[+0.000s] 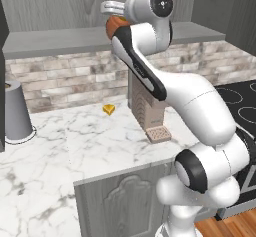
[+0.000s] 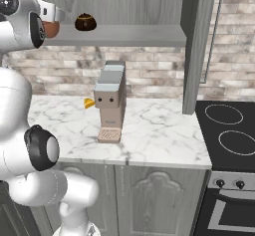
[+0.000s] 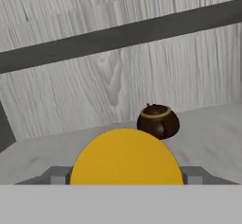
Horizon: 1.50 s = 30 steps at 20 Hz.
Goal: Pick the yogurt and honey bottle from the counter and place them in the cabinets closest to them.
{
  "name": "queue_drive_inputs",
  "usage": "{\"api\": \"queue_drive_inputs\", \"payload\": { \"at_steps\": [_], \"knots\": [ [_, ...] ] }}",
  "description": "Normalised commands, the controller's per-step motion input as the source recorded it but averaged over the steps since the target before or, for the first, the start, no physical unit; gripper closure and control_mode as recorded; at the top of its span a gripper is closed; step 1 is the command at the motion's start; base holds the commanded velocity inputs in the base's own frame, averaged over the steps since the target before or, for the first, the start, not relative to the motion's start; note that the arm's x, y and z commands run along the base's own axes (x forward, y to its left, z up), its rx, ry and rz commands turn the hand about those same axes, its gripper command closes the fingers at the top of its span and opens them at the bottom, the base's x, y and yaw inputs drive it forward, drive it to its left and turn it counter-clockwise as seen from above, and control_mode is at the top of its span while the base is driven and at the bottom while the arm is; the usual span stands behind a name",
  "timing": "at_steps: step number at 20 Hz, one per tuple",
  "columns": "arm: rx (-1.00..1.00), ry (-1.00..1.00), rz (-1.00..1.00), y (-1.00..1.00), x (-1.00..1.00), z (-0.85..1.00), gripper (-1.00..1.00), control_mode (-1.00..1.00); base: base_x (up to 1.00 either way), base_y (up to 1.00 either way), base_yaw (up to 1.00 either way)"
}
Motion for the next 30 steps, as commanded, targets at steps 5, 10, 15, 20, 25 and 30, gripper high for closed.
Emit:
{"api": "queue_drive_inputs", "payload": {
  "at_steps": [5, 10, 15, 20, 25, 30],
  "knots": [
    [0.0, 0.12, -0.01, 0.12, 0.62, 0.02, 1.0, -1.0, 0.0, 0.0, 0.0],
    [-0.05, 0.1, 0.0, 0.08, 0.22, 0.0, 1.0, -1.0, 0.0, 0.0, 0.0],
    [-0.06, 0.0, 0.0, 0.05, 0.01, -0.01, 1.0, -1.0, 0.0, 0.0, 0.0],
    [-0.06, 0.07, 0.01, 0.08, 0.16, 0.0, 1.0, -1.0, 0.0, 0.0, 0.0],
    [-0.04, 0.1, 0.01, 0.03, 0.31, 0.0, 1.0, -1.0, 0.0, 0.0, 0.0],
    [-0.03, 0.07, 0.0, 0.01, 0.45, 0.0, 1.0, -1.0, 0.0, 0.0, 0.0]
  ]
}}
